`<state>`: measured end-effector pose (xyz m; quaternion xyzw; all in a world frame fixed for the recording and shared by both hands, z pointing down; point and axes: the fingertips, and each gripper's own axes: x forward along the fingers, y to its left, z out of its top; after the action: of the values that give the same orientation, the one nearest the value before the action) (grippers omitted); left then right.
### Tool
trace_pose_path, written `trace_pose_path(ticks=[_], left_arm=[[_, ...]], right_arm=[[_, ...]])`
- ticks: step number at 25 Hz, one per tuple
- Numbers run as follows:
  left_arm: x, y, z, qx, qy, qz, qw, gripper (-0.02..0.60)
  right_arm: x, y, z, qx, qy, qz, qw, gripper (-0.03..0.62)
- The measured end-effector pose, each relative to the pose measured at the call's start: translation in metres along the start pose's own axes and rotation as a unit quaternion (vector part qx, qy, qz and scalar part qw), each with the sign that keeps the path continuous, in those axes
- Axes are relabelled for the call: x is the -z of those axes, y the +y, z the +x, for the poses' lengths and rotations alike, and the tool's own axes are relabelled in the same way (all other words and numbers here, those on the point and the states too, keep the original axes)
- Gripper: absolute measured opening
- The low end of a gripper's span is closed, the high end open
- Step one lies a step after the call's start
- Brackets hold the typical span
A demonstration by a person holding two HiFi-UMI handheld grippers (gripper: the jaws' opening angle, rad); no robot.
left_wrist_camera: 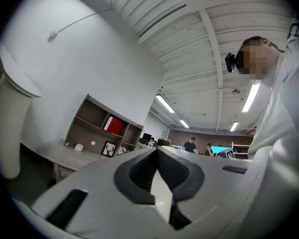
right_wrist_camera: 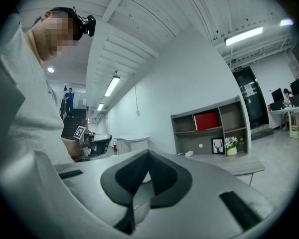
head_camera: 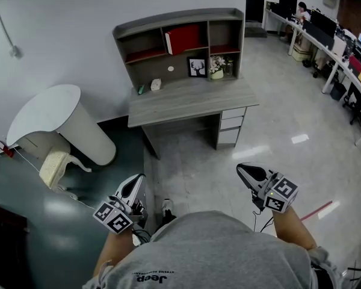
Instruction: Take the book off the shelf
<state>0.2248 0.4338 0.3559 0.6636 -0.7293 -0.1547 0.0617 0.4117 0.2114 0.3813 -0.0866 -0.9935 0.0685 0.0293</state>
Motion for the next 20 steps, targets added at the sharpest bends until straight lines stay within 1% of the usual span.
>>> trace_pose_path(ticks=[3,7,12,14,17,20], left_arm=[[-0.003,0.034,0.005,0.0,-0.003,-0.008,1.0,0.011],[-0.014,0.094,0.022,0.009,-0.008,-0.016,0.9998,0.011],[-0.042,0.181,0.046,0.025,-0.004,-0.025,0.9993,0.011],[-0.056,0.213,0.056,0.033,0.001,-0.023,0.9992,0.011],[-0.074,0.256,0.072,0.046,0.008,-0.018,0.9988,0.011],[-0.085,0.296,0.088,0.056,0.014,-0.021,0.9981,0.011]], right_arm=[[-0.001,-0.007,0.031,-0.002,0.009,-0.008,1.0,0.0],[-0.005,-0.024,0.088,0.004,0.012,-0.015,1.0,0.0],[-0.02,-0.042,0.183,0.009,0.01,-0.018,1.0,0.002],[-0.029,-0.049,0.221,0.008,0.008,-0.02,1.0,0.001],[-0.042,-0.06,0.271,0.008,0.005,-0.023,1.0,0.002],[-0.05,-0.075,0.313,0.015,0.007,-0.024,1.0,0.002]])
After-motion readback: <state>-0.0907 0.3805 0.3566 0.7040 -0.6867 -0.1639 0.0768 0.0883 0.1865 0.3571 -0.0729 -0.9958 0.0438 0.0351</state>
